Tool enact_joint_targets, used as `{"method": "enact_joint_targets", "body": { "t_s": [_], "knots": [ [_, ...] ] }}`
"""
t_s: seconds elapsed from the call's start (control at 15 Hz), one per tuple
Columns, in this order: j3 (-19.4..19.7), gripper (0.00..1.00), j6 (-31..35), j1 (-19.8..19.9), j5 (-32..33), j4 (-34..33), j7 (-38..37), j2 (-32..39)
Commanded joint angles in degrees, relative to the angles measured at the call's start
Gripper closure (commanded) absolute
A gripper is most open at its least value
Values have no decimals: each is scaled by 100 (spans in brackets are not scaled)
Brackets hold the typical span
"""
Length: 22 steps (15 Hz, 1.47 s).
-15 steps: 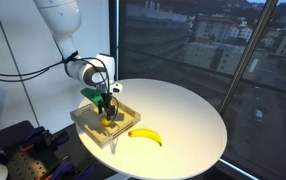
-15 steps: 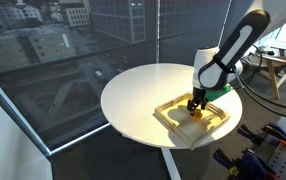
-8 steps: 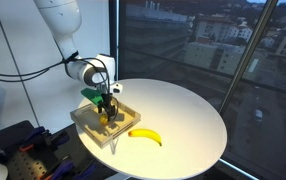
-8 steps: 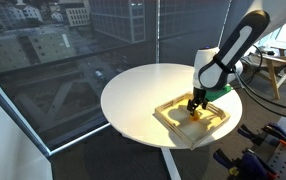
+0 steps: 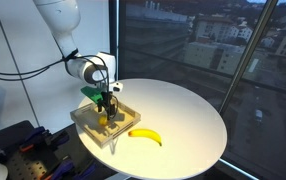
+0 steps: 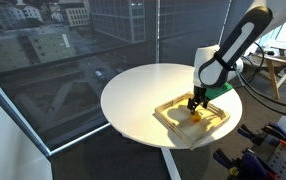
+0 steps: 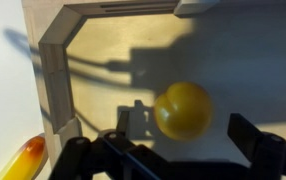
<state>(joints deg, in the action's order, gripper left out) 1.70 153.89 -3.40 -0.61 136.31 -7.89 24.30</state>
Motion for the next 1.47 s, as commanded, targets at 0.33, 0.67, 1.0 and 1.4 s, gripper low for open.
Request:
{"method": "enact_joint_targets", "body": {
  "t_s": [0.33, 0.67, 1.0, 1.4],
  "knots": [
    [91, 0, -608, -80, 75, 122, -377, -597],
    [116, 0, -748, -25, 89, 219, -377, -968],
    [145, 0, -756, 24, 124, 343, -375, -1322],
    [163, 0, -770, 90, 167, 485, -400, -1684]
  ]
}}
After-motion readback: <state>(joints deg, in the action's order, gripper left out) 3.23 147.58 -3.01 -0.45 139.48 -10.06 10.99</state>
